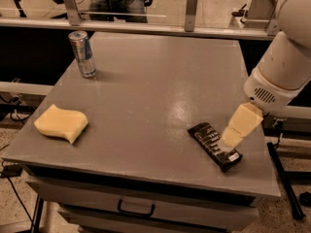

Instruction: Move rxbar chocolate near sponge

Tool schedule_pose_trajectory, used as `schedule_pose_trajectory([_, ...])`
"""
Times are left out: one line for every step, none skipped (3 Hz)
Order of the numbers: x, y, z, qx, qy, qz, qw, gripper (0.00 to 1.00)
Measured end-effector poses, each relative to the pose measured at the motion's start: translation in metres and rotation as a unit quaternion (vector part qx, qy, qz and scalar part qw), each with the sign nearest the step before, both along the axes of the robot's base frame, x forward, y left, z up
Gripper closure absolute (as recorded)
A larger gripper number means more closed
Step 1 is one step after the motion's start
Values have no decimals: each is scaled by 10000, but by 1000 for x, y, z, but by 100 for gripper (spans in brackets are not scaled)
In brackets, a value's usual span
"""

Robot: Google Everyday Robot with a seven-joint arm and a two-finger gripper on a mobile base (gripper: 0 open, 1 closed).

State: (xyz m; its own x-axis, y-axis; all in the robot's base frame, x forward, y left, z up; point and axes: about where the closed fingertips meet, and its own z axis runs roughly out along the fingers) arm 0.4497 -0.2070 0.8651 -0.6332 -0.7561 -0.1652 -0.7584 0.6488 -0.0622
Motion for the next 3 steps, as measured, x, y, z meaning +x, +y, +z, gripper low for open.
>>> schedule_pose_trajectory([1,9,-2,332,-7,-401,9986,0])
schedule_pose_trajectory([-1,20,-7,400,-183,-390,9983,0])
schedule_pose_trajectory([-6,26,-17,446,-335,-185,9983,0])
